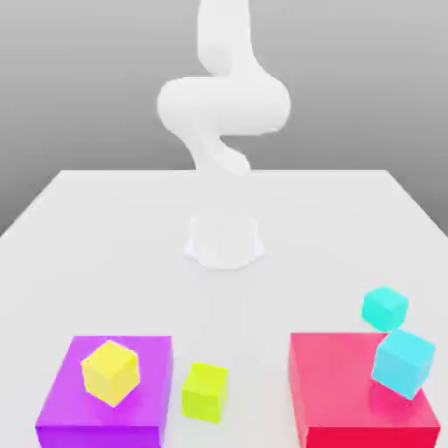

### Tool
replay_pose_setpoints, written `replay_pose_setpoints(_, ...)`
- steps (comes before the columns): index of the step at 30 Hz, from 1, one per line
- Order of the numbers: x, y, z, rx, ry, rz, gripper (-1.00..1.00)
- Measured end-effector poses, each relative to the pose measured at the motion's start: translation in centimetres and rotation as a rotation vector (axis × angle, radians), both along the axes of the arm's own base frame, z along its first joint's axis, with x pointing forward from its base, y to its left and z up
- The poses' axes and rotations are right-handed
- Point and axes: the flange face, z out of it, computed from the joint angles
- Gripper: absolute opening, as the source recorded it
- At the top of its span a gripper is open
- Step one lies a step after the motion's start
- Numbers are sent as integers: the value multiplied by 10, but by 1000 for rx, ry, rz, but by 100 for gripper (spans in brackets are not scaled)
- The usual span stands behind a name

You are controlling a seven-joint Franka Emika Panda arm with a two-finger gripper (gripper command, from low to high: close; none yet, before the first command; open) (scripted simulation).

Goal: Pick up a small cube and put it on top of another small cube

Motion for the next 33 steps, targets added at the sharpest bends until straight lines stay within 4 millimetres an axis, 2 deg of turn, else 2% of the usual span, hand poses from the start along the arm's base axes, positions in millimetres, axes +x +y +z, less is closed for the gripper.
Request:
replay_pose_setpoints(5, 57, -2, -98, 289, 215, -167, 0)
replay_pose_setpoints(10, 88, 7, -201, 474, 433, -398, 0)
replay_pose_setpoints(15, 95, 15, -300, 568, 615, -691, 0)
replay_pose_setpoints(20, 82, 13, -384, 585, 715, -1028, 0)
replay_pose_setpoints(24, 64, 0, -435, 564, 710, -1317, 0)
replay_pose_setpoints(27, 49, -13, -461, 540, 653, -1523, 0)
replay_pose_setpoints(29, 45, -17, -473, 534, 620, -1586, 0)
replay_pose_setpoints(33, 46, -19, -498, 532, 603, -1603, 0)
